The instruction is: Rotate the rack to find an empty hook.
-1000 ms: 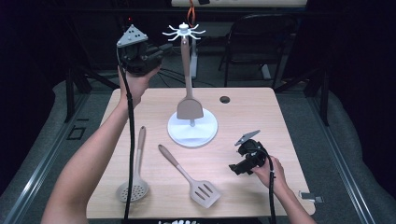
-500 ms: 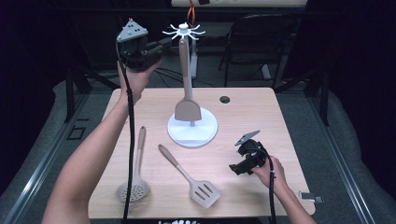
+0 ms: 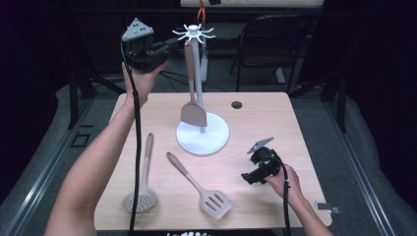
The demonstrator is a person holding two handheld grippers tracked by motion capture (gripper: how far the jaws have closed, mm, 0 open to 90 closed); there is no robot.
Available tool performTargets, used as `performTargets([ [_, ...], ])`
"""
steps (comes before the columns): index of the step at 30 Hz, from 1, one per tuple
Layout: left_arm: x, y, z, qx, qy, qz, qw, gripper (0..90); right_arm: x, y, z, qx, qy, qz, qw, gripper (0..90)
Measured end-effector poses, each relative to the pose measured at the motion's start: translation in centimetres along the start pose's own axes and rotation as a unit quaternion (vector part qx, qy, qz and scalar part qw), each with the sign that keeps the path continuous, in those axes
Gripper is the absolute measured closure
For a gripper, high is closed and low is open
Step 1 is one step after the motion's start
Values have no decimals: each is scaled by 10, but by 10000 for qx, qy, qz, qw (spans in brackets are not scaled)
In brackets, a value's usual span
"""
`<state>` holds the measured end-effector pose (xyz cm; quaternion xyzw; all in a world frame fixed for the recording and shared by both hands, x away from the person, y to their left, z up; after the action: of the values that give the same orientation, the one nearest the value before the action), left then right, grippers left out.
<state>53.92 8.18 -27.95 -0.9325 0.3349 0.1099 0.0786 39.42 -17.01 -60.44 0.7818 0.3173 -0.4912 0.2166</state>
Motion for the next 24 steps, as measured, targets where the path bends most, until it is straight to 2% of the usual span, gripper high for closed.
performTargets([
  [8, 2, -4, -1, -75, 7, -33, 10000, 899, 0, 0, 0, -4, 14, 24, 10000, 84],
  [12, -5, -2, -2, -135, 123, -5, 9998, 897, 0, 0, 0, 2, 22, 3, 10000, 84],
  [16, -14, -2, 3, -203, 159, 15, 9997, 818, -1, 1, 0, -23, 25, 18, 10000, 84],
  [19, -21, -1, 9, -244, 123, 18, 9996, 720, -1, 0, 0, -40, 10, 41, 10000, 84],
  [22, -26, 0, 18, -284, 16, -35, 9996, 574, 0, 0, 0, -61, -33, 42, 10000, 84],
  [24, -29, 1, 24, -268, -60, -68, 9996, 510, 0, -2, -1, -23, 18, -17, 10000, 84],
])
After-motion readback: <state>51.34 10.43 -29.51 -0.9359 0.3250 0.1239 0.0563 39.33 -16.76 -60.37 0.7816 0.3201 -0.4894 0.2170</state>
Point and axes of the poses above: each handheld gripper's, and its own axes: x roughly forward along the jaws, z roughly out of its underside, y roughly to its right, the point moved 10 cm from there along x, roughly forward along the jaws, and after that the axes turned 5 degrees about -y, right-handed, at the moved point
